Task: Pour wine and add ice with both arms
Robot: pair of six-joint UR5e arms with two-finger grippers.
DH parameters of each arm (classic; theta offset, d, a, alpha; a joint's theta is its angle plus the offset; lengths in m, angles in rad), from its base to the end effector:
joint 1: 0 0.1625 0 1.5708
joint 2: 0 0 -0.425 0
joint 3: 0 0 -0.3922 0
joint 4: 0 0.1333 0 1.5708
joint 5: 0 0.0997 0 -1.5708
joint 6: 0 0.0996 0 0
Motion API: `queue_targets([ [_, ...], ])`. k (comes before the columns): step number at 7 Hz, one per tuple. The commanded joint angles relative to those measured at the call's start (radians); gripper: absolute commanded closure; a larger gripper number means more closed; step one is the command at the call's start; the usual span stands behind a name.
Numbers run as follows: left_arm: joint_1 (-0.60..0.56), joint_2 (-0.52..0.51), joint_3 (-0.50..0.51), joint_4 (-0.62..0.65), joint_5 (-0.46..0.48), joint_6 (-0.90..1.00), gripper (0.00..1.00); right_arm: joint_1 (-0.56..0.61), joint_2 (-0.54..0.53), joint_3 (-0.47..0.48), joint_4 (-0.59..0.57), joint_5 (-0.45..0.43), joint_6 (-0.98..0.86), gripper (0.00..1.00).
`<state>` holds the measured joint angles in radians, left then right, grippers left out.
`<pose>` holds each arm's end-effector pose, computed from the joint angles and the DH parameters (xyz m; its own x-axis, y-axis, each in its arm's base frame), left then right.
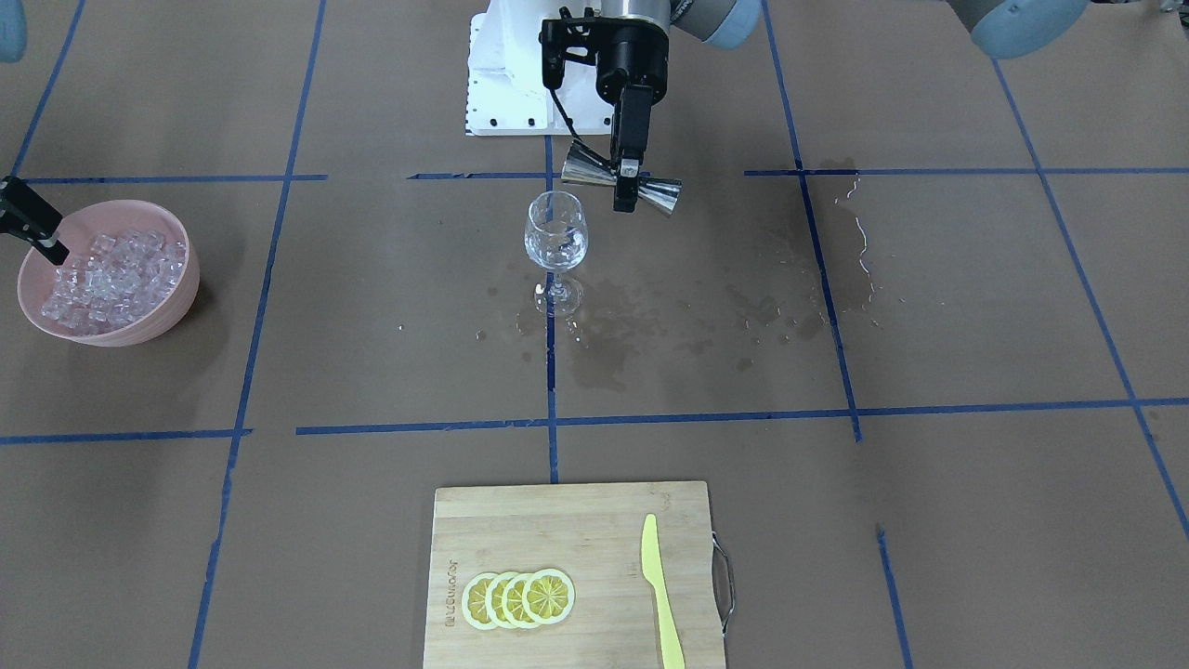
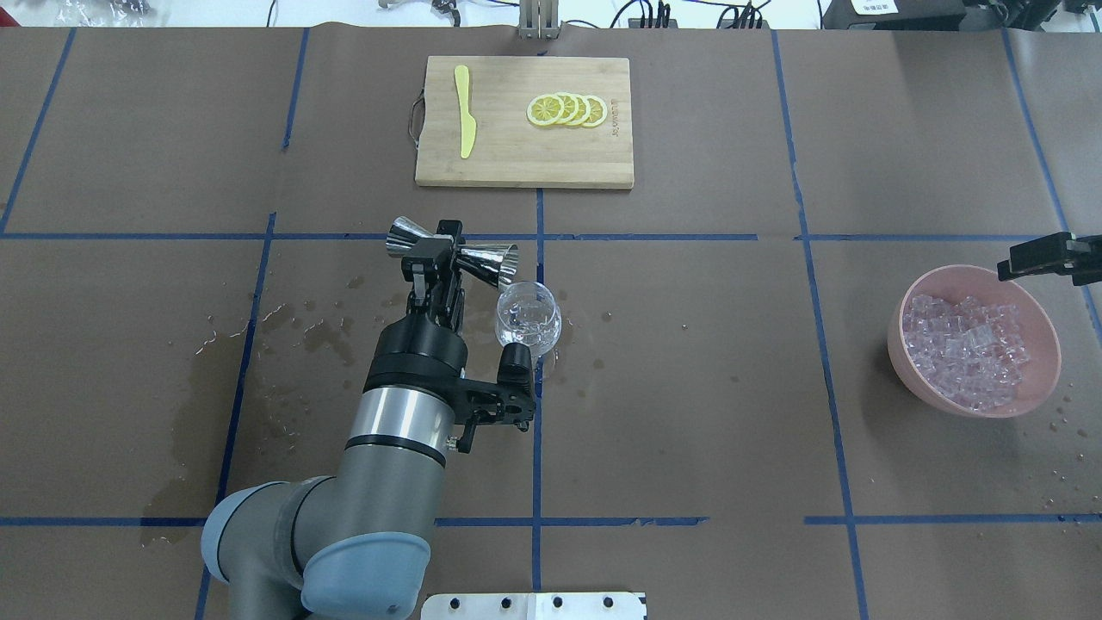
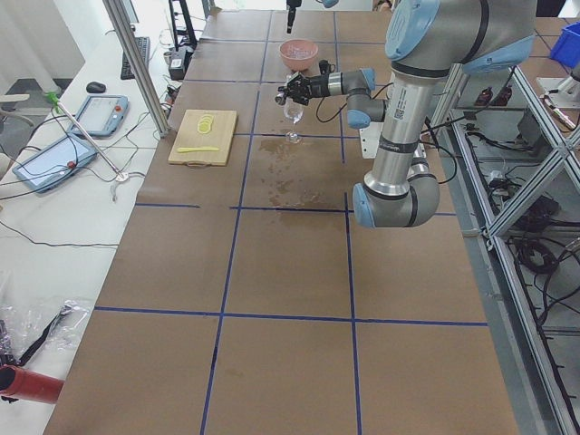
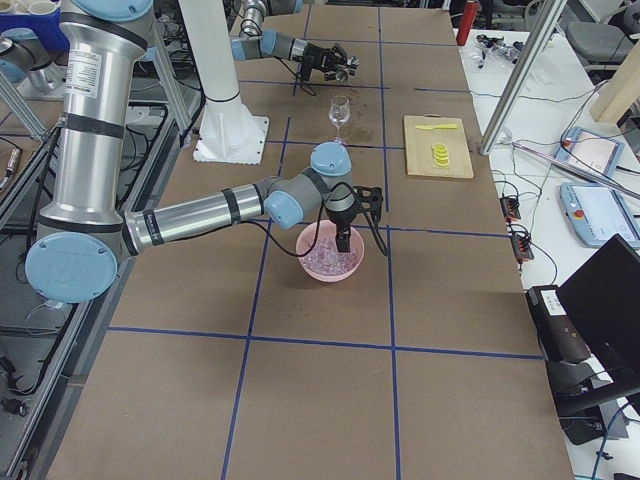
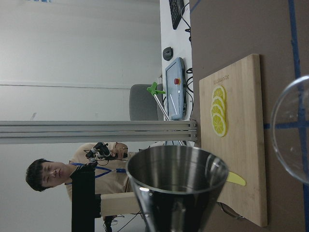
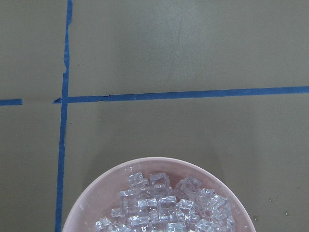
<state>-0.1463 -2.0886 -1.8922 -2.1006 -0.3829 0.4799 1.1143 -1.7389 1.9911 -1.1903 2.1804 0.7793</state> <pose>0.4903 -0.3004 0.1497 0.7543 0.2238 0.6172 -0.6161 -0.0836 0.7832 -0.1243 -0.4262 0.4905 0.6672 0.0354 0.7440 -0.1594 0.9825 0.0962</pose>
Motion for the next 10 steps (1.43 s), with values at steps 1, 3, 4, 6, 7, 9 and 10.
queue_targets([
  [1,-0.013,0.013,-0.021,-0.131,-0.001,-0.04,1.0,-0.042,-0.002,-0.002,0.001,-0.054,-0.005,0.0],
  [3,-0.021,0.024,-0.022,-0.167,-0.002,-0.16,1.0,-0.086,-0.027,-0.021,0.108,-0.08,-0.012,0.0],
  [4,-0.028,0.025,-0.022,-0.168,-0.026,-0.316,1.0,-0.12,-0.042,-0.028,0.153,-0.102,-0.012,0.0],
  [6,-0.042,0.068,-0.03,-0.168,-0.044,-0.434,1.0,-0.163,-0.042,-0.057,0.158,-0.125,-0.014,0.01],
  [7,-0.047,0.082,-0.036,-0.168,-0.044,-0.434,1.0,-0.163,-0.042,-0.07,0.159,-0.122,-0.015,0.04],
  [9,-0.047,0.09,-0.036,-0.17,-0.044,-0.434,1.0,-0.168,-0.036,-0.1,0.158,-0.117,-0.021,0.16],
  [10,-0.048,0.09,-0.036,-0.17,-0.045,-0.435,1.0,-0.174,-0.036,-0.107,0.158,-0.116,-0.025,0.22],
])
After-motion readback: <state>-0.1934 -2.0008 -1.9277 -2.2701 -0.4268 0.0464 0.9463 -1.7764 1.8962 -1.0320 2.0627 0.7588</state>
